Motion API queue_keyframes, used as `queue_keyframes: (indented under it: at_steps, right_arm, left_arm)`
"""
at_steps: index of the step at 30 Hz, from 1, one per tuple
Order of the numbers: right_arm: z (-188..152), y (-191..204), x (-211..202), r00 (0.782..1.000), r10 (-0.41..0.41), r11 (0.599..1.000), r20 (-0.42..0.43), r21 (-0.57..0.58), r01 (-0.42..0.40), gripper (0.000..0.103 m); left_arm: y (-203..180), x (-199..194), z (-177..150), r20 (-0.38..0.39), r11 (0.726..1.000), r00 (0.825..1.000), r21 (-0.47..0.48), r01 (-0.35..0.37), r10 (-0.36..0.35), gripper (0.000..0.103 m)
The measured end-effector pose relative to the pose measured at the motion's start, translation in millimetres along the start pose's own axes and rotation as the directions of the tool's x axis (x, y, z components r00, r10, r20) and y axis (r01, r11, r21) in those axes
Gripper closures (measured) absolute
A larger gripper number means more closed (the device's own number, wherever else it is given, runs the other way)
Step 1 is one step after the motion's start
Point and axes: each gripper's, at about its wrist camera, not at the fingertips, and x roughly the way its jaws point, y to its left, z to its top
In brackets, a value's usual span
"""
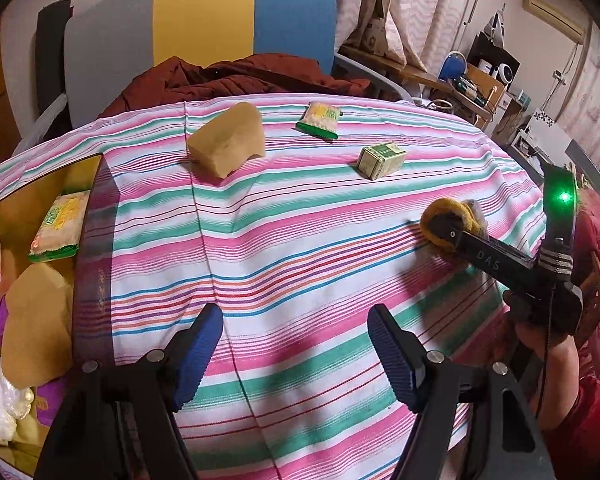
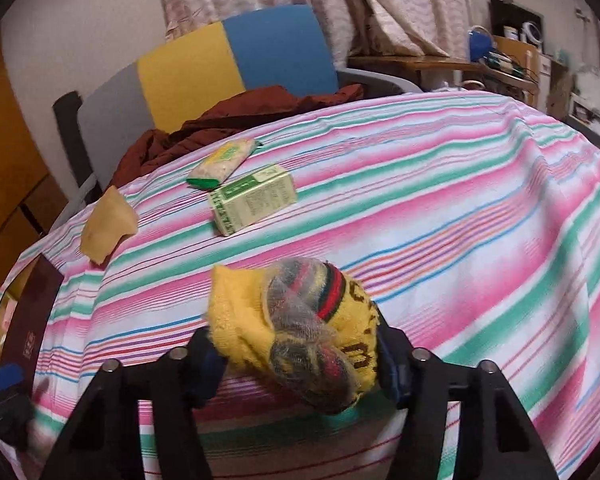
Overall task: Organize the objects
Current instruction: 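Grasp the yellow glove with the right tool while the left tool grasps a yellow sponge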
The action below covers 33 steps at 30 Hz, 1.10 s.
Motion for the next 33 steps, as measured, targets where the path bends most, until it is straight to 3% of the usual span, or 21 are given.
queue_keyframes:
  at_steps: [11, 20, 25, 33]
  right_arm:
    - [32.0, -1.8, 0.5, 0.997, 0.004, 1.0, 0.081, -0.005, -0.004, 0.046]
    - [25.3, -19.6, 17.6, 0.998, 0.007, 0.998, 0.068, 0.069, -0.011, 0.046]
    - [21.5, -29.3, 22.8, 0.998, 0.029, 0.992, 0.062, 0.123, -0.037, 0.046]
    - [19.5, -31.4, 23.5, 0.997, 0.039, 0.99, 0.074, 0.136, -0.049, 0.045]
  left_arm:
    - [-2.2, 18.9, 32.1, -0.005, 0.996, 0.998, 0.075, -0.057, 0.057, 0.027]
    - [17.2, 54.2, 105.7, 0.047, 0.981, 0.992, 0.144, -0.127, 0.121, 0.021]
    - [26.6, 83.2, 133.9, 0.059, 0.952, 0.98, 0.232, -0.201, 0.192, 0.021]
    - [42.2, 119.3, 146.5, 0.01, 0.96, 0.983, 0.211, -0.183, 0.186, 0.021]
